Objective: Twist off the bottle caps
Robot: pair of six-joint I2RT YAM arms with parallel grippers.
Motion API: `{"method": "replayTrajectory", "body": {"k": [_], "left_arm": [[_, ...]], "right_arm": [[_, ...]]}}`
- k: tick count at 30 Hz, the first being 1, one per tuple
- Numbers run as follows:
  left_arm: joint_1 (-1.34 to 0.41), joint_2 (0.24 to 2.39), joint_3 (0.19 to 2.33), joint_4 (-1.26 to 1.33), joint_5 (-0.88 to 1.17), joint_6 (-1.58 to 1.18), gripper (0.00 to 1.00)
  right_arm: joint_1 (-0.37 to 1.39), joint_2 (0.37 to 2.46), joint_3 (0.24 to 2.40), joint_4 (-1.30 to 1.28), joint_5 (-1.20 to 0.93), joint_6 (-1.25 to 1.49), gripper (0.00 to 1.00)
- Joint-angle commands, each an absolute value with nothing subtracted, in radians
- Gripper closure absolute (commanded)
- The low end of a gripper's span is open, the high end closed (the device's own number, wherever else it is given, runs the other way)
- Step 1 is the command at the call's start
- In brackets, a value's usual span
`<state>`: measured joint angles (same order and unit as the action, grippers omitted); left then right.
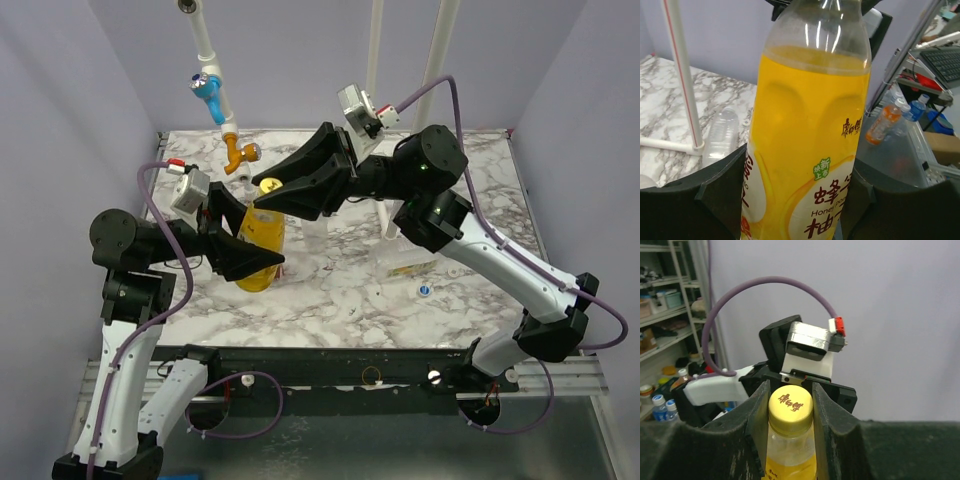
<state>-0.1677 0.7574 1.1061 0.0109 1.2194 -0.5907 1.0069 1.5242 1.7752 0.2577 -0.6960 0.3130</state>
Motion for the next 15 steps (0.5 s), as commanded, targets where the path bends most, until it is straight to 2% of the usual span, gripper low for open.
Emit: {"method": "replayTrajectory", "body": {"k": [1,4,6,8,9,12,15], "left_arm": [[-0.163,0.768,1.149,0.059,1.296,-0.715,0.92],[-0.163,0.764,1.143,0.061,1.306,-0.714,0.92],[-0.163,0.759,1.133,0.063,1.295,-0.698,0.92],[-0.162,0.753,1.123,0.059,1.274,-0.668,0.92],[-0.161,0.75,1.12,0.046,1.258,-0.636,0.92],[-0.162,0.73,1.12,-0.034,1.16,-0.503,0.92],[-0.163,0.713,1.116,-0.1,1.046,-0.363,0.92]], "right_arm": [[1.011,1.496,1.783,0.225,-0.972,0.274,0.99],[1.011,1.474,1.767,0.196,-0.937,0.253,0.99],[1.011,1.459,1.76,0.163,-0.837,0.228,0.98],[1.011,1.446,1.757,0.134,-0.654,0.221,0.64],[1.011,1.445,1.765,0.115,-0.531,0.218,0.5],[1.012,1.453,1.801,0.062,-0.282,0.222,0.24],[1.017,1.456,1.807,0.061,-0.21,0.252,0.02]]}}
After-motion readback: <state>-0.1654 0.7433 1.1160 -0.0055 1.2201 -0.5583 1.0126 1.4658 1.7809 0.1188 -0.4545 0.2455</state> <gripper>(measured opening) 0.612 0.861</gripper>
